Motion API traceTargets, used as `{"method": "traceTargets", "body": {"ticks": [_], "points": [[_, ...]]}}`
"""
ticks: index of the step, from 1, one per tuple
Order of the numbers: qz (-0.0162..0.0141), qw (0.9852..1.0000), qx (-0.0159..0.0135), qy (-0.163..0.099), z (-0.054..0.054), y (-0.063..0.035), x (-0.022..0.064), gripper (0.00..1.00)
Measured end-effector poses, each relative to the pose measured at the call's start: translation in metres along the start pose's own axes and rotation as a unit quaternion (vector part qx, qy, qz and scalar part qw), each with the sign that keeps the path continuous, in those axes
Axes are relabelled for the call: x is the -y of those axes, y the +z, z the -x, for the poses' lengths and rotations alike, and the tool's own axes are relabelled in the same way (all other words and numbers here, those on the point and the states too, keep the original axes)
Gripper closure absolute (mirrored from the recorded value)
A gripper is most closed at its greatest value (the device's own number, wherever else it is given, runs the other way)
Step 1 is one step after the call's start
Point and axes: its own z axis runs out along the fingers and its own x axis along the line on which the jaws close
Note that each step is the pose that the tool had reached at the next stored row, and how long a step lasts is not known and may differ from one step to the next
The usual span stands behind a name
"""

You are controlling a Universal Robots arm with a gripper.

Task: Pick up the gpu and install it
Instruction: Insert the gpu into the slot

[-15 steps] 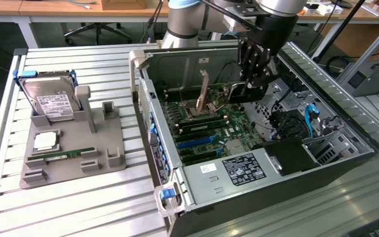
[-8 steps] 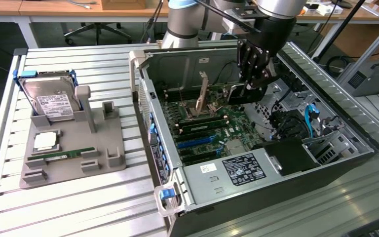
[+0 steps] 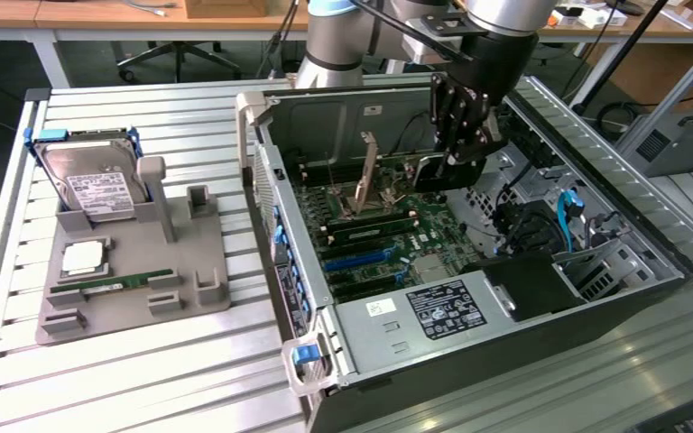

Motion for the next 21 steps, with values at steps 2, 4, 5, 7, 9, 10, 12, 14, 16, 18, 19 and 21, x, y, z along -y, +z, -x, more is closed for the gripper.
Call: {"method": "traceTargets", "body": {"ticks": [2,4,5,7,9,10,12,14,16,18,19,21], "points": [[-0.0002,1.0000,-0.0001,0.000,0.000,0.0005,-0.0042,0.73],[-0.0005,1.0000,-0.0001,0.000,0.000,0.0009,-0.0083,0.73],[-0.0006,1.0000,0.0000,0.000,-0.001,0.0010,-0.0098,0.73],[-0.0008,1.0000,0.0000,0.000,-0.001,0.0010,-0.0127,0.73],[-0.0009,1.0000,0.0000,0.000,-0.002,0.0011,-0.0133,0.73],[-0.0010,1.0000,-0.0001,0.000,-0.004,0.0011,-0.0133,0.73],[-0.0009,1.0000,0.0000,0.000,-0.008,0.0012,-0.0130,0.73],[-0.0010,1.0000,0.0000,0.000,-0.010,0.0013,-0.0130,0.73],[-0.0010,1.0000,0.0000,0.000,-0.011,0.0022,-0.0133,0.73],[-0.0012,1.0000,0.0000,0.000,-0.011,0.0043,-0.0139,0.73],[-0.0013,1.0000,0.0000,0.000,-0.011,0.0057,-0.0142,0.73],[-0.0014,1.0000,0.0000,0.000,-0.011,0.0090,-0.0148,0.73]]}}
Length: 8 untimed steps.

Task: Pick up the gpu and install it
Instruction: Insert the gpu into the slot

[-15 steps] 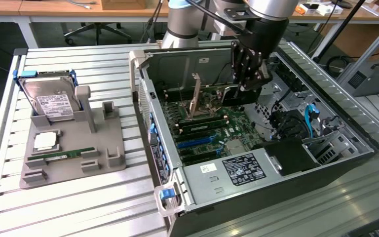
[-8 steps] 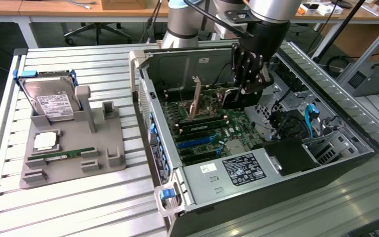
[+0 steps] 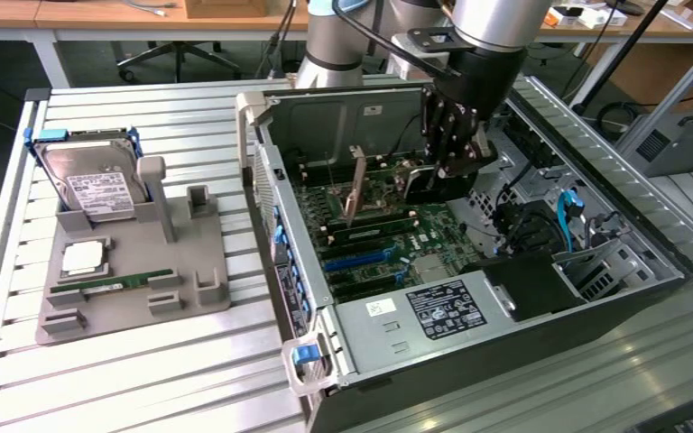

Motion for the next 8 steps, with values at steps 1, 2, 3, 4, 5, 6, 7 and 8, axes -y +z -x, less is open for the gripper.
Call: {"method": "traceTargets", "body": {"ticks": [1,2,3,4,5,6,7,8], "points": [[0.0000,1.0000,0.0000,0.000,0.0000,0.0017,-0.0004,0.73],[-0.0001,1.0000,0.0000,0.000,0.0000,0.0033,-0.0007,0.73],[-0.0001,1.0000,0.0000,0.000,0.0001,0.0050,-0.0010,0.73],[-0.0001,1.0000,0.0000,0.000,0.0001,0.0063,-0.0011,0.73],[-0.0001,1.0000,0.0000,0.000,0.0001,0.0074,-0.0012,0.73],[-0.0001,1.0000,0.0000,0.000,0.0002,0.0086,-0.0015,0.73],[-0.0001,1.0000,0.0000,0.000,0.0002,0.0098,-0.0017,0.73],[-0.0001,1.0000,0.0000,0.000,0.0002,0.0110,-0.0019,0.73]]}}
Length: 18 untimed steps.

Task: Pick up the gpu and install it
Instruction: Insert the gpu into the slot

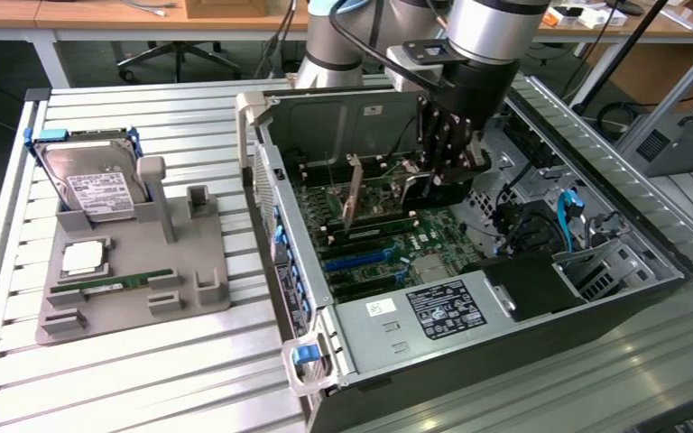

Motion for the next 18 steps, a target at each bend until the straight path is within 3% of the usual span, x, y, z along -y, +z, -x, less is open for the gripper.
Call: {"method": "traceTargets", "body": {"ticks": [18], "points": [[0.0000,1.0000,0.0001,0.000,0.000,0.0211,-0.0050,0.73]]}}
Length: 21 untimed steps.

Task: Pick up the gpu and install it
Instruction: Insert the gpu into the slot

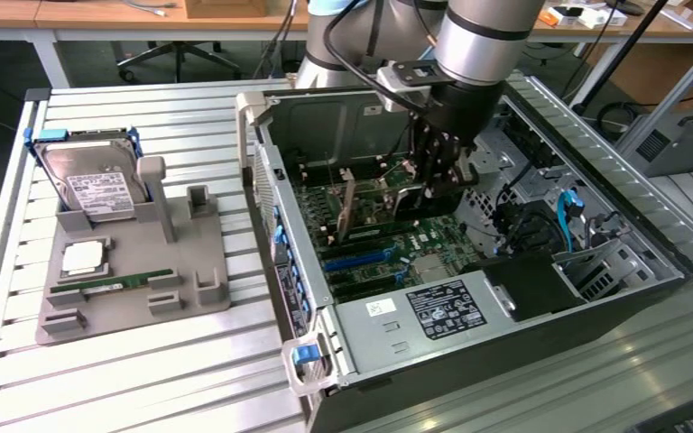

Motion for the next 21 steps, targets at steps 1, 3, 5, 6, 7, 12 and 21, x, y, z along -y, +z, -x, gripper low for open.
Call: {"method": "traceTargets", "body": {"ticks": [1,3,5,6,7,12,21], "points": [[0.0001,1.0000,-0.0001,0.000,0.000,0.0000,0.0000,0.73],[-0.0003,1.0000,0.0010,0.000,0.000,0.0002,-0.0004,0.73],[-0.0010,1.0000,0.0046,0.000,0.000,0.0002,-0.0007,0.73],[-0.0011,1.0000,0.0052,0.000,0.000,0.0002,-0.0008,0.73],[-0.0012,1.0000,0.0055,0.000,0.000,0.0006,-0.0009,0.73],[-0.0027,1.0000,0.0056,0.000,-0.004,0.0038,-0.0049,0.73],[-0.0070,0.9999,0.0075,0.000,-0.011,0.0075,-0.0135,0.73]]}}
